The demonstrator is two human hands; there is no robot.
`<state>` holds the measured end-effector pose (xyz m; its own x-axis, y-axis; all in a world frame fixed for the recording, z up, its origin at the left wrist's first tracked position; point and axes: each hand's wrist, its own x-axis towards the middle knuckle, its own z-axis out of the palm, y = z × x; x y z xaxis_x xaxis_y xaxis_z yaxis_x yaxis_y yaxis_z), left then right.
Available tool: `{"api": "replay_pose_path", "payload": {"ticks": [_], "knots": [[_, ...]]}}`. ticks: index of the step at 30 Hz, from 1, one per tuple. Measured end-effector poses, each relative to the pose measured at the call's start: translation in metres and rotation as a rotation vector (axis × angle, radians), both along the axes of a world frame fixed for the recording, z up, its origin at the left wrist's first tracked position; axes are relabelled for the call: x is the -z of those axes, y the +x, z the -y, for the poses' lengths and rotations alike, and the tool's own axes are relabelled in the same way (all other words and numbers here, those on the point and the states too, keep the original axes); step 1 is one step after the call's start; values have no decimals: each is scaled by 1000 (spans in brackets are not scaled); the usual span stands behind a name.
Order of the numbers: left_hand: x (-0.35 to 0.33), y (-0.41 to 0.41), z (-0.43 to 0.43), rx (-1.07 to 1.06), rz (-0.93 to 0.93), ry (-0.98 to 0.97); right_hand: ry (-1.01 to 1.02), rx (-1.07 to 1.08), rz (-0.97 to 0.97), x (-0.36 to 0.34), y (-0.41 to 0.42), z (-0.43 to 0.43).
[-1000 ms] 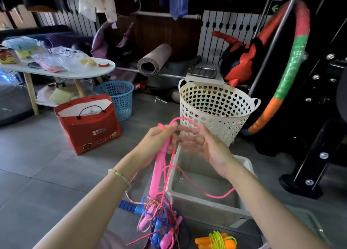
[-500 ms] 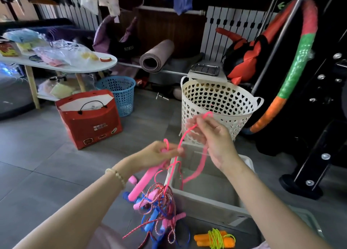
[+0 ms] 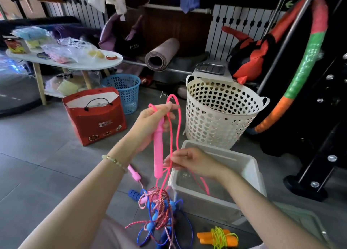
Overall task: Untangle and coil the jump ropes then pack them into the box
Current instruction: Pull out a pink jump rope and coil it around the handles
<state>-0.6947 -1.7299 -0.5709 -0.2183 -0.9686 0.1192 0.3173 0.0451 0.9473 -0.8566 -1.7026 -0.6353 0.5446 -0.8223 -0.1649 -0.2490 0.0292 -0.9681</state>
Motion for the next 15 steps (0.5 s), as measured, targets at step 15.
{"api": "replay_pose_path", "payload": {"ticks": [15], "knots": [[37,15,-12,63,494,-84,-229,555,514,-61,7,23]]}}
